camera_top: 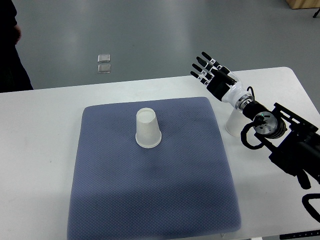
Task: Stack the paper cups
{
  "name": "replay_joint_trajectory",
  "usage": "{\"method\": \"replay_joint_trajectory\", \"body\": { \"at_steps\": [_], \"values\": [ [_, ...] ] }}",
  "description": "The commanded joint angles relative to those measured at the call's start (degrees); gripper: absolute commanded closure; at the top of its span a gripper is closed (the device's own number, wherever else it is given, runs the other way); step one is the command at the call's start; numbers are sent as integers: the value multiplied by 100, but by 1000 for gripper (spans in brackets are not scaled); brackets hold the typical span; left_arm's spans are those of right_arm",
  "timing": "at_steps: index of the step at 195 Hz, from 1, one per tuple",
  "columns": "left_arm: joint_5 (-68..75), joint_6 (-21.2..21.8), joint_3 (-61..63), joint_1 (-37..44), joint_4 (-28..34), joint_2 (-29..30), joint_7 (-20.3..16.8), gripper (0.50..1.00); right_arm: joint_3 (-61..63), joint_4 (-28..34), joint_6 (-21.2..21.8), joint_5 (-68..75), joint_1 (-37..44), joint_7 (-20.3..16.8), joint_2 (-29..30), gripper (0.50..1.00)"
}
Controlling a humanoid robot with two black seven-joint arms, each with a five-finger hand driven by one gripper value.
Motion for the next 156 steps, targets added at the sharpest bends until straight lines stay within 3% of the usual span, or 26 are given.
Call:
{"method": "replay_joint_trajectory", "body": {
  "at_steps": [1,87,115,156],
  "values": [
    [0,7,0,-4,6,0,0,500,-2,0,0,0,0,0,-8,574],
    [-8,15,-9,5,59,0,0,500,-442,0,0,-826,519,-26,-123,574],
    [-8,7,-9,5,42,0,-9,500,-1382,0,-17,-1450,1291,-334,-421,574],
    [-8,7,0,5,-20,0,-9,500,-3728,0,105,-1793,2882,-360,-1019,574]
  ]
}}
